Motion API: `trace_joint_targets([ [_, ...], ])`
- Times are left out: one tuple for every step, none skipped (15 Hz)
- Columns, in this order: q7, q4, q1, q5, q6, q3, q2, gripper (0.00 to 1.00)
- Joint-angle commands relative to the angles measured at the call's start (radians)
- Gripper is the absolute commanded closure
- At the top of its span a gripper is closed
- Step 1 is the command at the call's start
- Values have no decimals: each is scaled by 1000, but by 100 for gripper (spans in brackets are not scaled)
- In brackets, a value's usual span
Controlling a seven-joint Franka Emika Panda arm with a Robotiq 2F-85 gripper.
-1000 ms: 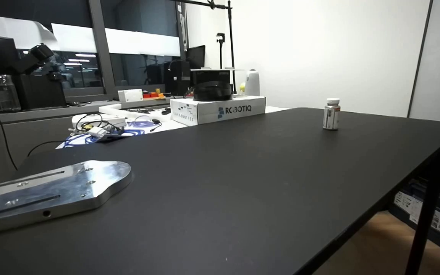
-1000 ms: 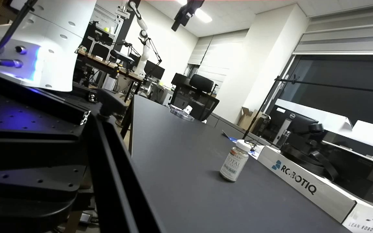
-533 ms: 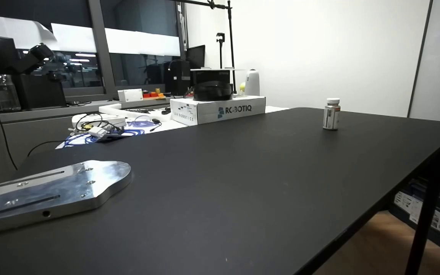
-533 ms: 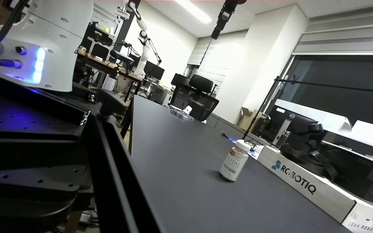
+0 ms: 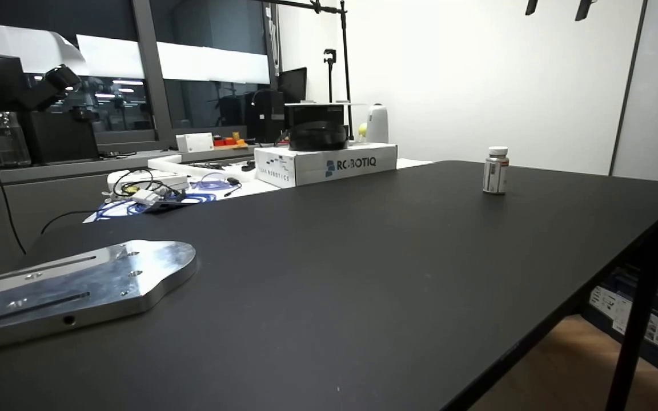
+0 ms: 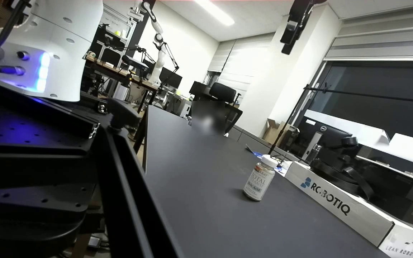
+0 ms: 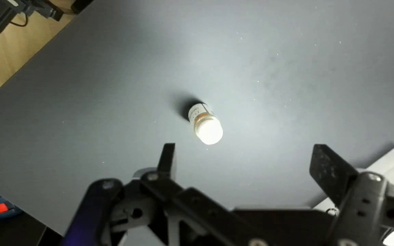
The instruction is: Put the bottle on the metal thing
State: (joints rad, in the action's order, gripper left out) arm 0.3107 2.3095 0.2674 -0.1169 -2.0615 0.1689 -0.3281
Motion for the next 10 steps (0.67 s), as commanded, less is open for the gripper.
trace_joint_targets([
  [149, -176, -1, -75, 50, 6, 123, 0],
  [65, -76, -4, -40, 7, 9, 57, 0],
  [87, -109, -5, -55, 13, 10, 81, 0],
  [99, -132, -6, -60, 19, 10, 99, 0],
  [106, -144, -7, -61, 21, 11, 109, 0],
  [110, -148, -7, -62, 22, 11, 114, 0],
  [111, -149, -7, -62, 23, 11, 115, 0],
  [113, -149, -7, -62, 23, 11, 115, 0],
  [115, -149, -7, -62, 24, 11, 115, 0],
  [117, -149, -7, -62, 24, 11, 115, 0],
])
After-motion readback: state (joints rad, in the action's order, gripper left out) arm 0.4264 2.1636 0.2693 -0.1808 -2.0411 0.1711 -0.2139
